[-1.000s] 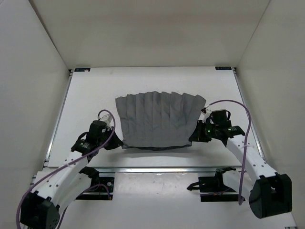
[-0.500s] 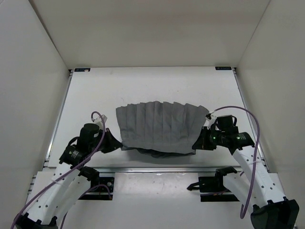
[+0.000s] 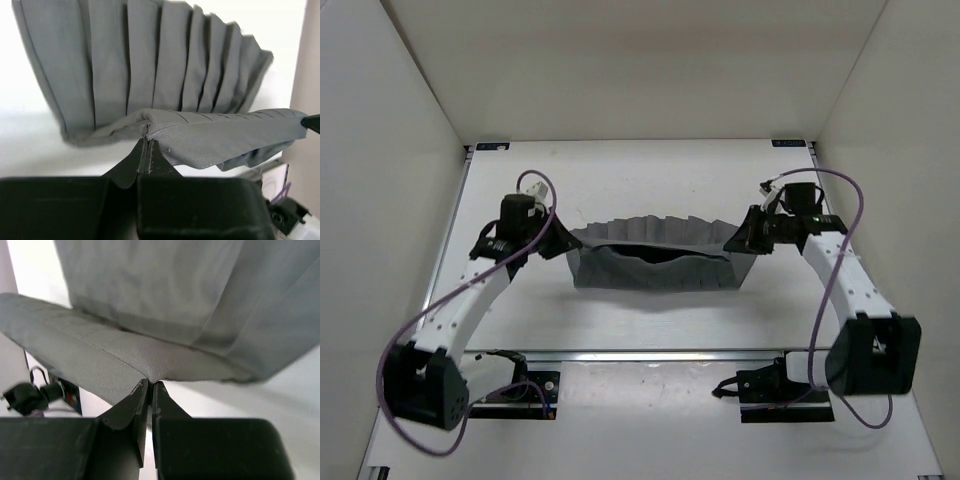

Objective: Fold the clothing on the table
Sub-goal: Fold the skirt

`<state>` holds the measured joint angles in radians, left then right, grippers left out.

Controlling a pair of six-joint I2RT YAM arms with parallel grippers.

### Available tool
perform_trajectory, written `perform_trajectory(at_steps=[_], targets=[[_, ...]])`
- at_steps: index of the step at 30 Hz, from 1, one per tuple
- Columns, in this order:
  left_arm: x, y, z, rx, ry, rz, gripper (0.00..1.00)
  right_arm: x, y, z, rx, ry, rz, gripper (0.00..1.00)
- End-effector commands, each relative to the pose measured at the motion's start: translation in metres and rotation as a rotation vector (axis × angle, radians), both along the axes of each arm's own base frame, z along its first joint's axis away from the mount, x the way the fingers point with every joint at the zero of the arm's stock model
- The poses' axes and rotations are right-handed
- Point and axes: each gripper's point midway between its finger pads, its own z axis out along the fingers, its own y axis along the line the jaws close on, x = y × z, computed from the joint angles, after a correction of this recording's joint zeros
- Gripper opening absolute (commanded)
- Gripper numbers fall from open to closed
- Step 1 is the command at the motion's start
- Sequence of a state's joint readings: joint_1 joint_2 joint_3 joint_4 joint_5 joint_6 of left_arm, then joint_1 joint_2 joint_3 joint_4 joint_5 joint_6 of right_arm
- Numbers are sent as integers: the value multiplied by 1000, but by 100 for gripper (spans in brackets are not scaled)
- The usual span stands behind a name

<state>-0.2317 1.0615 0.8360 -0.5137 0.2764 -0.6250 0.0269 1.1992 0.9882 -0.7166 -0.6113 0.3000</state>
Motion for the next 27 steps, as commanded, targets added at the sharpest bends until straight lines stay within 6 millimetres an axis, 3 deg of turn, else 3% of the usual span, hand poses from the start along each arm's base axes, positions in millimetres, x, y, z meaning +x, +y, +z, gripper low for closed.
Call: perform_trajectory(at_steps=[1, 5, 9, 10, 13, 15, 16, 18, 20, 21, 22, 24, 25, 27], targets=[[58, 7, 12, 27, -105, 42, 0, 57, -5, 3, 24, -89, -49, 1], [97, 1, -9, 21, -64, 46, 0, 93, -5, -23, 30, -36, -73, 0], [127, -5, -22, 19, -41, 50, 0, 113, -7, -52, 21, 31, -95, 0], [137, -7, -27, 22, -32, 49, 1, 124, -17, -48, 19, 13, -118, 0], [163, -10, -35, 1, -16, 47, 32, 142, -24, -55, 16, 25, -147, 3], [183, -10, -26, -23, -34, 55, 50, 156, -30, -48, 12, -19, -167, 16], [189, -7, -21, -23, -50, 60, 56, 162, -33, -43, -7, -40, -188, 31], [197, 1, -11, -2, -61, 85, 61, 173, -49, -31, -60, -90, -248, 42], [189, 8, -12, 35, -44, 84, 61, 170, -61, -16, -133, -142, -315, 49], [177, 9, -19, 51, -23, 74, 62, 163, -62, -22, -147, -132, -323, 52], [159, 9, -29, 62, 4, 65, 62, 160, -69, -13, -158, -150, -368, 52], [131, 6, -43, 71, 20, 52, 62, 136, -69, -28, -161, -111, -387, 53], [108, 10, -58, 76, 53, 58, 63, 129, -68, -22, -155, -131, -406, 53], [81, 9, -71, 80, 65, 58, 63, 97, -61, -50, -145, -80, -412, 54]])
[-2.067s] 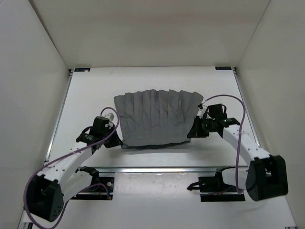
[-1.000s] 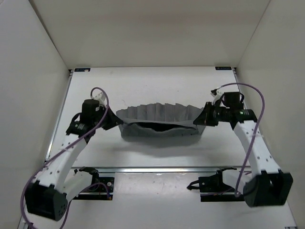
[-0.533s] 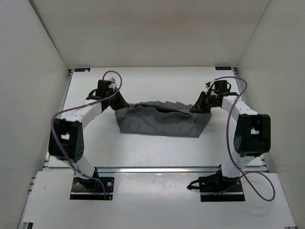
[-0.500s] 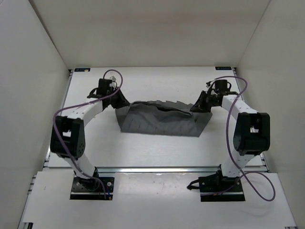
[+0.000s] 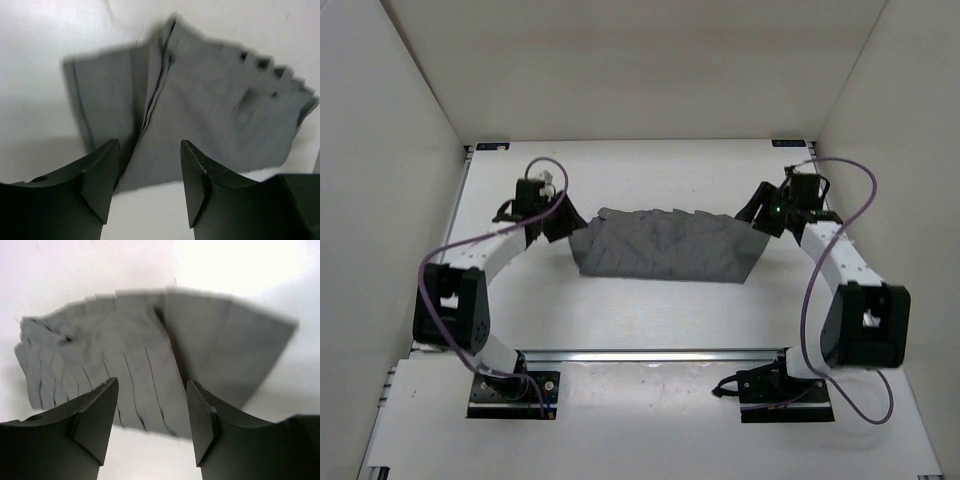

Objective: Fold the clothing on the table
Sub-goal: Fold the skirt

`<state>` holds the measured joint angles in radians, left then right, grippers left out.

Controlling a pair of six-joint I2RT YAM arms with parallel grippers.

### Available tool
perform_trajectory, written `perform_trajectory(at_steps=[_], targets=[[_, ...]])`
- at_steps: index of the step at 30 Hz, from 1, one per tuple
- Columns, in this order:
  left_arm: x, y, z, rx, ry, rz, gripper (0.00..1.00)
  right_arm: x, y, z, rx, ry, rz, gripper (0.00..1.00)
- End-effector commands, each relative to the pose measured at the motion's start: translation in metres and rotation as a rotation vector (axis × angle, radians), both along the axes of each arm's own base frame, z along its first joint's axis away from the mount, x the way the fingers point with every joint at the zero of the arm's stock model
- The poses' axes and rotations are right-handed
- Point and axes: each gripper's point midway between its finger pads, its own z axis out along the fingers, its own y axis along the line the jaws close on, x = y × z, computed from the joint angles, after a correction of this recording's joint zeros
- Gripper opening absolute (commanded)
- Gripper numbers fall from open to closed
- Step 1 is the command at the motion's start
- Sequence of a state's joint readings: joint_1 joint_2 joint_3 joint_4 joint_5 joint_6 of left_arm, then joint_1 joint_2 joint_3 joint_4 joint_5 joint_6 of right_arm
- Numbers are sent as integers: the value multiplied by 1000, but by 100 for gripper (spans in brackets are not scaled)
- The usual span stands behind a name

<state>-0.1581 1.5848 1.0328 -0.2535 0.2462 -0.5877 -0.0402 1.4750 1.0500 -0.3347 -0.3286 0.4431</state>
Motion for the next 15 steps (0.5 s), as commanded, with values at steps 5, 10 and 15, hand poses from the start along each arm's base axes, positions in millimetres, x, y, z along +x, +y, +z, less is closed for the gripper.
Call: perform_trajectory(at_steps=[5, 10, 15], targets=[[-87, 4, -33, 34, 29, 16, 63, -61, 2, -28, -39, 0, -139, 56], [-97, -7, -47, -3, 37, 41, 62, -84, 7, -51, 14, 35, -157, 56], [-93, -11, -66, 9, 53, 78, 61, -92, 9, -68, 40, 53, -174, 56]])
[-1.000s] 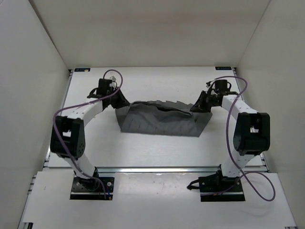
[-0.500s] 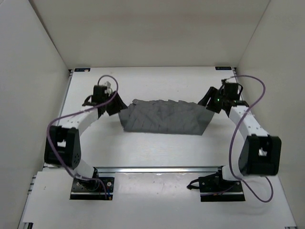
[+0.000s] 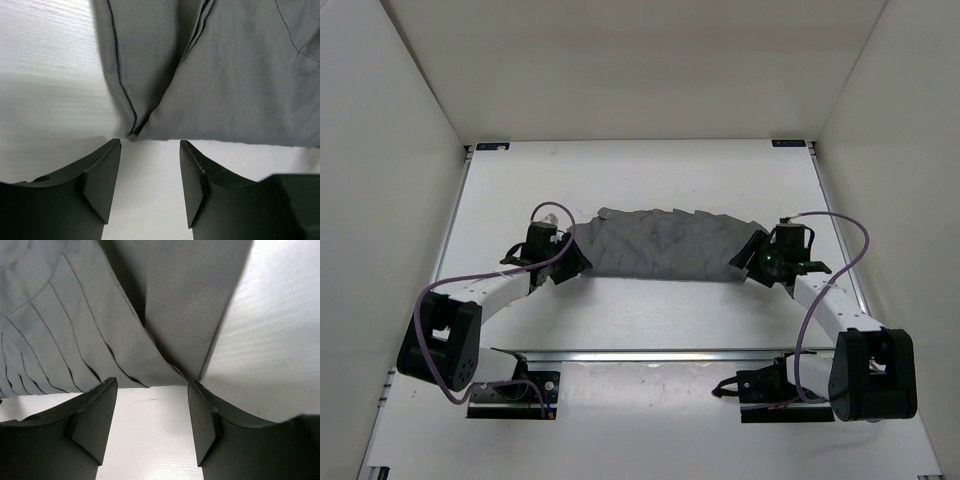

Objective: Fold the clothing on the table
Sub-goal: Fold the skirt

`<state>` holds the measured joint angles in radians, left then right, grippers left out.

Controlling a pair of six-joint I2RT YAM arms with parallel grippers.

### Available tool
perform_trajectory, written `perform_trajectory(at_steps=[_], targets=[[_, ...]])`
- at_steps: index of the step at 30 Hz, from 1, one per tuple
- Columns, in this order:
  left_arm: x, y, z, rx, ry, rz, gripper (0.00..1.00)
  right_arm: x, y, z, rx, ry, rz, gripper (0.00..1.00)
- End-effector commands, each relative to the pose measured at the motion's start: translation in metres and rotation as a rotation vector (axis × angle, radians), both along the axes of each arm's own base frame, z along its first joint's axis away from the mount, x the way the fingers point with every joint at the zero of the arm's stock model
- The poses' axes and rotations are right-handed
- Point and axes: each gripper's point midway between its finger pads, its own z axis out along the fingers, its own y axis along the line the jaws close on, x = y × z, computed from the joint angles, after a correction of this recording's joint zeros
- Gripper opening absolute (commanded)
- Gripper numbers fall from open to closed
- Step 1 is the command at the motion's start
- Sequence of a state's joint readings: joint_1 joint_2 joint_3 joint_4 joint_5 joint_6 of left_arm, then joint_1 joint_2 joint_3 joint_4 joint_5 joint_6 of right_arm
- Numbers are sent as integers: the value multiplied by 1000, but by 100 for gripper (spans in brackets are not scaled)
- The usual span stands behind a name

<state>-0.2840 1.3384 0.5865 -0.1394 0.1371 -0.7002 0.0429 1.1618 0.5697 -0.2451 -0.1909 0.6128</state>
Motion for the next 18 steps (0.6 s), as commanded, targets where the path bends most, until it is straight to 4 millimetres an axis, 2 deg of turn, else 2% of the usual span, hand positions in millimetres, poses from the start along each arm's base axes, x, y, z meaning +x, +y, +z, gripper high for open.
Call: perform_trajectory(at_steps=[1, 4, 5, 6, 7, 10, 15, 18], targets=[[15, -5, -3, -10, -46, 48, 60, 13, -3, 9, 15, -75, -45, 55], [19, -6, -10, 25, -43, 58, 57, 8, -3, 1, 7, -55, -49, 55], [20, -4, -12, 30, -47, 66, 43, 6, -3, -2, 13, -49, -56, 55], [13, -2, -19, 43, -25, 71, 38, 5, -3, -3, 11, -52, -56, 55], [20, -4, -15, 30, -57, 78, 30, 2, -4, -6, 13, -50, -67, 56], [19, -5, -19, 26, -56, 85, 0, -3, -4, -15, 6, -36, -85, 55], [19, -12, -17, 5, -50, 59, 0, 1, -9, -27, -19, -3, -106, 55], [18, -19, -16, 2, -55, 39, 0, 1, -1, -36, 2, 13, -89, 53]])
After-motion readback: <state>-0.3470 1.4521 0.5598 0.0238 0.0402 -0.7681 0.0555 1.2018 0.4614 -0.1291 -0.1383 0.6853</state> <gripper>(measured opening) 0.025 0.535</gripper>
